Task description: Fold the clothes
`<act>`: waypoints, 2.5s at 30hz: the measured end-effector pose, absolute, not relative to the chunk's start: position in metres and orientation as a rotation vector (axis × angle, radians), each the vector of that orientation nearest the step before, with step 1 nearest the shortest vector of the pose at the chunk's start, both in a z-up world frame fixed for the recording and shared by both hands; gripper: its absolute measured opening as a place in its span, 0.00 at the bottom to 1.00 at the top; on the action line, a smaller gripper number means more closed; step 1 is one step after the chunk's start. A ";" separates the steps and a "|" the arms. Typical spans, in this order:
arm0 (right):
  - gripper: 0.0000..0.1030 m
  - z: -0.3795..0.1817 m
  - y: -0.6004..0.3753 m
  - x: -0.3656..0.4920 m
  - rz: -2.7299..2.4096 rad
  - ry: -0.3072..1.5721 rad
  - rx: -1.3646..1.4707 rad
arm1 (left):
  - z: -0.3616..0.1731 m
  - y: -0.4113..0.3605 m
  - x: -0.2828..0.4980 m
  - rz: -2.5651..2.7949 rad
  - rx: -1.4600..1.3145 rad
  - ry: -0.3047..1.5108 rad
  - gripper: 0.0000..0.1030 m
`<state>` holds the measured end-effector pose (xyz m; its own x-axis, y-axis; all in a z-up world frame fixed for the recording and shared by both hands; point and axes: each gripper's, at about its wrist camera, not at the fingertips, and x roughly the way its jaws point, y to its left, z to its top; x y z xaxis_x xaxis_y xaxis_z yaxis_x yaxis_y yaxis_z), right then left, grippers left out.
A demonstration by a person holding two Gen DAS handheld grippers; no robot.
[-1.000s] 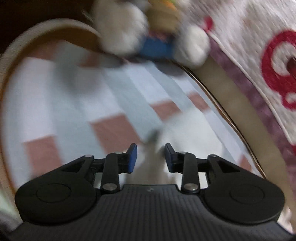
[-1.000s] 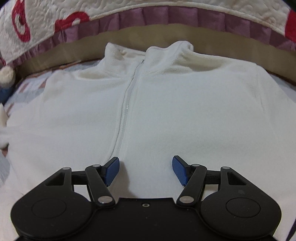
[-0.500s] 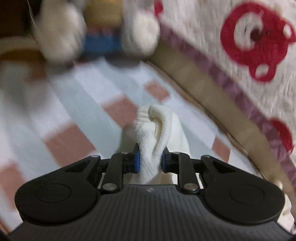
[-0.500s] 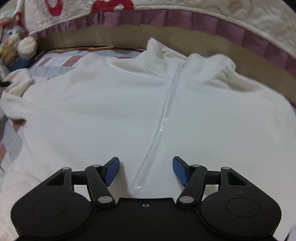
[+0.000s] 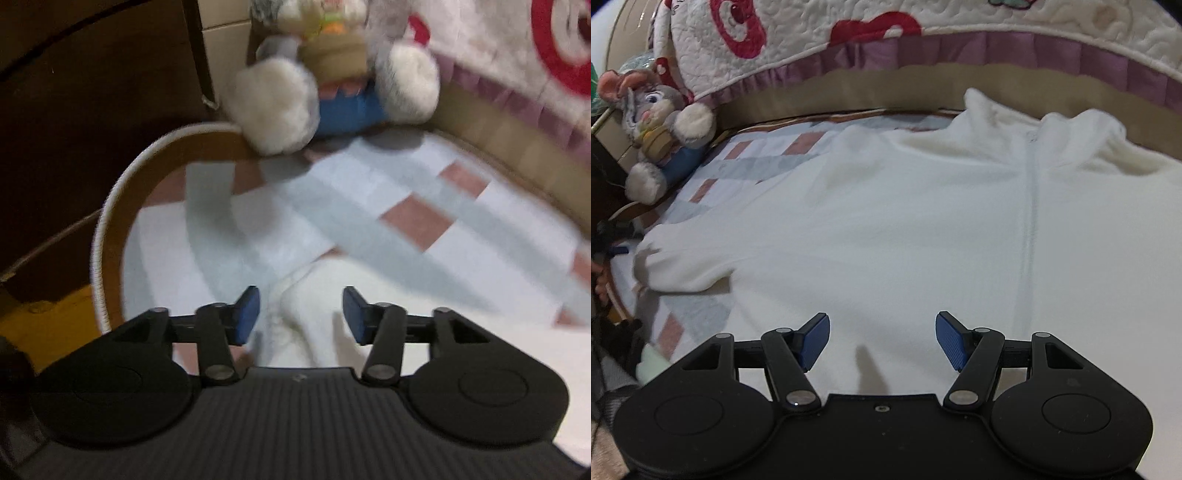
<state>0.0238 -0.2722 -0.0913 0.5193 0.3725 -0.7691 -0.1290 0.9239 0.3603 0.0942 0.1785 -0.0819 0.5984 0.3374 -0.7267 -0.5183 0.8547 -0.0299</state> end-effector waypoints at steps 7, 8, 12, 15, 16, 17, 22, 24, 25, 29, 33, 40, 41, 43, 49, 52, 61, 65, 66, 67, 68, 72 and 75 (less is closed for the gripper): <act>0.67 -0.070 -0.188 0.048 0.592 1.095 0.153 | -0.114 0.196 0.096 0.472 -0.437 0.936 0.53; 0.67 -0.071 -0.168 0.053 0.614 1.109 0.110 | -0.118 0.196 0.097 0.469 -0.425 0.935 0.53; 0.68 -0.092 -0.095 0.062 0.679 1.167 -0.080 | -0.134 0.190 0.102 0.452 -0.320 0.945 0.49; 0.65 -0.114 -0.071 0.059 0.715 1.258 -0.156 | -0.128 0.186 0.102 0.458 -0.297 0.934 0.49; 0.63 -0.113 -0.075 0.058 0.764 1.281 -0.083 | -0.121 0.182 0.100 0.457 -0.286 0.921 0.49; 0.63 -0.109 -0.081 0.057 0.815 1.294 0.004 | -0.113 0.178 0.099 0.455 -0.275 0.908 0.49; 0.62 -0.069 -0.177 0.050 0.815 1.119 0.467 | -0.063 0.132 0.072 0.308 -0.204 0.795 0.52; 0.62 -0.050 -0.229 0.028 0.713 1.040 0.528 | -0.044 0.107 0.051 0.197 -0.196 0.745 0.53; 0.62 -0.039 -0.250 0.008 0.658 1.016 0.479 | -0.041 0.093 0.038 0.116 -0.211 0.757 0.53; 0.62 0.003 -0.329 -0.072 0.447 0.929 0.279 | -0.034 0.038 -0.014 -0.225 -0.285 0.819 0.54; 0.62 0.019 -0.387 -0.160 0.317 0.948 0.093 | -0.024 -0.002 -0.058 -0.407 -0.228 0.899 0.54; 0.62 -0.003 -0.428 -0.280 0.219 0.978 -0.026 | -0.008 -0.001 -0.119 -0.454 -0.202 0.985 0.58; 0.62 -0.009 -0.434 -0.292 0.208 0.977 -0.004 | -0.006 0.004 -0.127 -0.462 -0.215 1.004 0.58; 0.63 -0.021 -0.446 -0.315 0.201 0.970 0.052 | -0.002 0.013 -0.148 -0.486 -0.227 1.020 0.58; 0.64 -0.054 -0.458 -0.333 0.182 0.873 0.175 | 0.004 0.009 -0.213 -0.586 -0.213 1.012 0.65; 0.59 -0.067 -0.462 -0.323 0.229 0.819 0.257 | 0.004 -0.005 -0.230 -0.603 -0.126 1.010 0.65; 0.07 -0.041 -0.496 -0.273 0.422 0.728 0.503 | 0.000 -0.049 -0.254 -0.709 0.045 0.962 0.70; 0.07 -0.028 -0.496 -0.248 0.367 0.744 0.451 | -0.018 -0.079 -0.244 -0.687 0.192 0.986 0.76; 0.07 -0.026 -0.494 -0.242 0.353 0.749 0.437 | -0.025 -0.087 -0.238 -0.676 0.220 1.011 0.76; 0.07 -0.025 -0.493 -0.236 0.338 0.753 0.422 | -0.031 -0.095 -0.231 -0.666 0.246 1.031 0.76; 0.07 -0.024 -0.492 -0.231 0.322 0.757 0.407 | -0.037 -0.104 -0.225 -0.657 0.286 1.042 0.74; 0.07 -0.020 -0.502 -0.213 0.241 0.754 0.377 | -0.051 -0.124 -0.190 -0.613 0.417 1.020 0.12; 0.07 -0.028 -0.511 -0.194 0.170 0.779 0.369 | -0.054 -0.124 -0.154 -0.568 0.386 0.983 0.11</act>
